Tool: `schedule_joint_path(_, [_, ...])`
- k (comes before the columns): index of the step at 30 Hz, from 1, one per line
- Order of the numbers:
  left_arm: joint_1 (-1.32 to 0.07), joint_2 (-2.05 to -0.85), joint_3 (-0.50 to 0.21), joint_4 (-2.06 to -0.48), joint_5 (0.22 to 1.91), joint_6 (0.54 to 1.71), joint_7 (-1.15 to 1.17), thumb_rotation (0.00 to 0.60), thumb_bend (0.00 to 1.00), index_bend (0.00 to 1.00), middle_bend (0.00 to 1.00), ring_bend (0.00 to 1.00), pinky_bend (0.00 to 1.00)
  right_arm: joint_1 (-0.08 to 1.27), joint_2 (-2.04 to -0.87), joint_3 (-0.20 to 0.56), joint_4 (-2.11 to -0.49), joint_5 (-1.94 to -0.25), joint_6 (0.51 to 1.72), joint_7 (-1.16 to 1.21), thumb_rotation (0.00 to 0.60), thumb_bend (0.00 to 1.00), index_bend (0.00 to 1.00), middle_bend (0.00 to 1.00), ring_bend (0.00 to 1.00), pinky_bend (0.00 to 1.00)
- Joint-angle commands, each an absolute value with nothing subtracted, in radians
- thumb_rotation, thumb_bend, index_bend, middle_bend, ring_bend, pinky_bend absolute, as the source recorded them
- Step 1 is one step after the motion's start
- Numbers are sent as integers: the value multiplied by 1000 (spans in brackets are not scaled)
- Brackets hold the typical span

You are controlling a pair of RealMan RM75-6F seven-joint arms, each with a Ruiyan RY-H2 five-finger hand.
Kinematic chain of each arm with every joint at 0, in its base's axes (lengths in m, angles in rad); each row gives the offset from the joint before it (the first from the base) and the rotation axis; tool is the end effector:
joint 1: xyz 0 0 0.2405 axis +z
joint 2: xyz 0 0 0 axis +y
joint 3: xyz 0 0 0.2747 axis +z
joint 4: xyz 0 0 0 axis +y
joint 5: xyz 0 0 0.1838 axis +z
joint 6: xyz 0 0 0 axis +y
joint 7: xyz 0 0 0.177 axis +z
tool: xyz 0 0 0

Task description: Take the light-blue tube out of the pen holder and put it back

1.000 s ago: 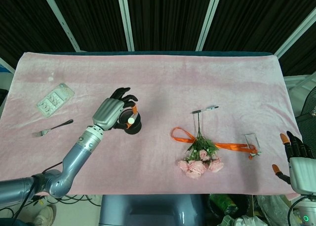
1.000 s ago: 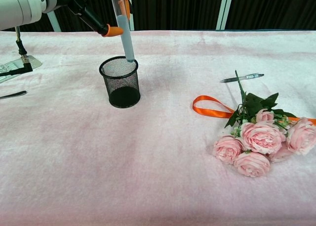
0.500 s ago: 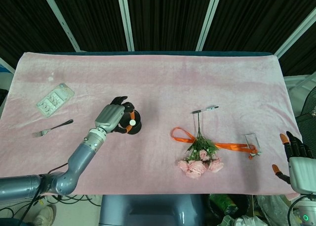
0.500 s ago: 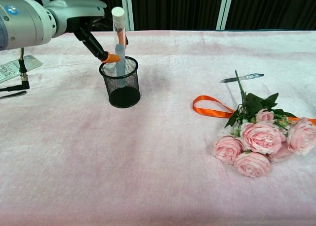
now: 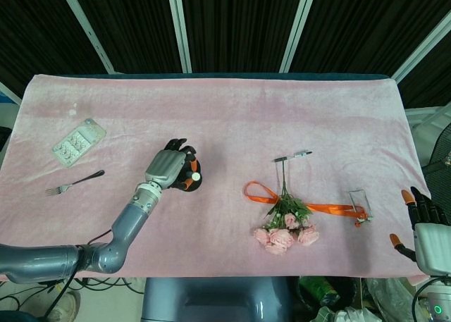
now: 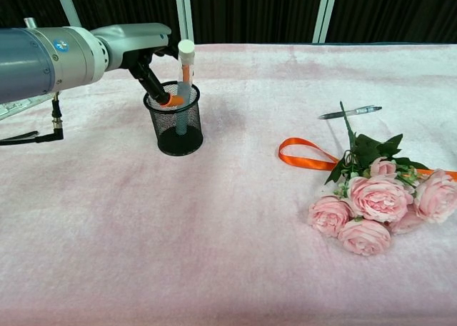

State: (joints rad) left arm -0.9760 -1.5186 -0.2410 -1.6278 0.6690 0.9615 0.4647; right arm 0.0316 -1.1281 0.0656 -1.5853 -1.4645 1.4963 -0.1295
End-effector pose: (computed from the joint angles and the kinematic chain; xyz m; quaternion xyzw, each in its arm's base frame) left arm -0.0859 0.4070 -0.0009 -0.7175 -0.4511 -0.3643 0.3860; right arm -0.3358 -0.1988 0.1975 0.5939 -0.3601 0.3304 0.6390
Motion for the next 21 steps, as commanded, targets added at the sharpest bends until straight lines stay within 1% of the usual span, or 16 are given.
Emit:
schedule_joint_path(1, [-985, -1531, -240, -1612, 648, 966, 475, 600, 389, 548, 199, 0, 0, 31, -1128, 66, -1586, -1465, 1497, -129, 600, 154, 0, 36, 103, 181])
schedule_joint_path(6, [-992, -1530, -237, -1604, 631, 951, 479, 600, 343, 420, 186, 0, 0, 31, -1128, 65, -1587, -1469, 1501, -130, 600, 154, 0, 35, 103, 181])
schedule_joint_path(11, [-988, -1510, -237, -1619, 636, 947, 470, 600, 337, 347, 176, 0, 0, 31, -1128, 64, -1589, -1472, 1503, -131, 600, 154, 0, 36, 103, 181])
schedule_joint_path(15, [-974, -1465, -243, -1666, 647, 964, 459, 600, 336, 292, 167, 0, 0, 30, -1128, 65, -1589, -1475, 1509, -129, 600, 154, 0, 35, 103, 181])
schedule_joint_path(21, [-940, -1383, -257, -1752, 679, 981, 414, 600, 304, 229, 154, 0, 0, 30, -1128, 69, -1582, -1463, 1503, -124, 600, 154, 0, 36, 103, 181])
